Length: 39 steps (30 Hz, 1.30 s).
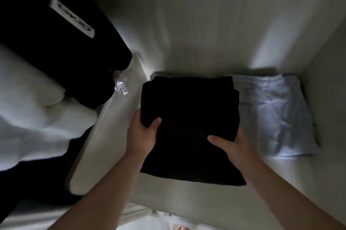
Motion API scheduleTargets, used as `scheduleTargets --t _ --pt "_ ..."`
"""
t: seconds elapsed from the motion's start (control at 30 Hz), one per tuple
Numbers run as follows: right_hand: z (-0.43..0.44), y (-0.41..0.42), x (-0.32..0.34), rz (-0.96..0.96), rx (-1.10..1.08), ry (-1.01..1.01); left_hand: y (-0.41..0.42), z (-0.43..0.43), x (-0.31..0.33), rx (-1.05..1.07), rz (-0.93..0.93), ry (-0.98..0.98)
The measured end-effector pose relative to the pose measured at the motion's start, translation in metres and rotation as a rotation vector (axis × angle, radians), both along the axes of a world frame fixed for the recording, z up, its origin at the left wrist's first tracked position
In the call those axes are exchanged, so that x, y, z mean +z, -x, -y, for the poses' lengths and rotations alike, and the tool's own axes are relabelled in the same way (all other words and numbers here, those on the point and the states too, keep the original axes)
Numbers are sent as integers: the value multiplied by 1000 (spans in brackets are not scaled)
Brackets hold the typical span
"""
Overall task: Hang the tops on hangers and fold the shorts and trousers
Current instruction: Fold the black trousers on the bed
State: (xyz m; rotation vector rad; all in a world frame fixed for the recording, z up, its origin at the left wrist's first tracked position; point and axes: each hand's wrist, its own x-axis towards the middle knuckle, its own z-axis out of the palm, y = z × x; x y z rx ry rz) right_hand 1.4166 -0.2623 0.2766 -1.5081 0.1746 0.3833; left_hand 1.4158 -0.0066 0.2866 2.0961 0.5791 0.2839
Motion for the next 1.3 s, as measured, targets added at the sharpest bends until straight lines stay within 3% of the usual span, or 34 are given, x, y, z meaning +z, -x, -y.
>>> scheduleTargets --t 0.27,0.4,0.5,0.63,0.7,0.77,0.83,0.9,1.0,1.1,1.3 --pt "-58 -120 -53 56 4 -84 -123 -42 -39 33 126 -140" --pt "-79 -153 -78 -32 72 -127 -152 -54 -67 55 115 -227" --pt "-85 -163 -90 -14 93 86 -156 -54 -92 25 32 -377" --pt "-89 -157 -90 84 -55 313 -150 -46 -99 47 -38 -559" --pt "-88 -152 -84 249 -110 614 -145 -42 -94 -17 41 -683" --pt "-89 -152 -78 564 -74 962 -141 -38 -93 -181 149 -797" --pt "-98 -153 -76 792 49 1090 -140 -35 -98 -328 97 -815" --pt "-109 -153 -83 734 223 1130 -142 -36 -107 -385 -62 -795" --pt "-113 -155 -106 546 362 1173 -148 -39 -120 -401 -157 -850" --pt "-110 -161 -110 480 416 1167 -152 -36 -120 -416 -236 -861" --pt "-95 -117 -102 431 431 1111 -104 -14 -112 -345 -309 -688"
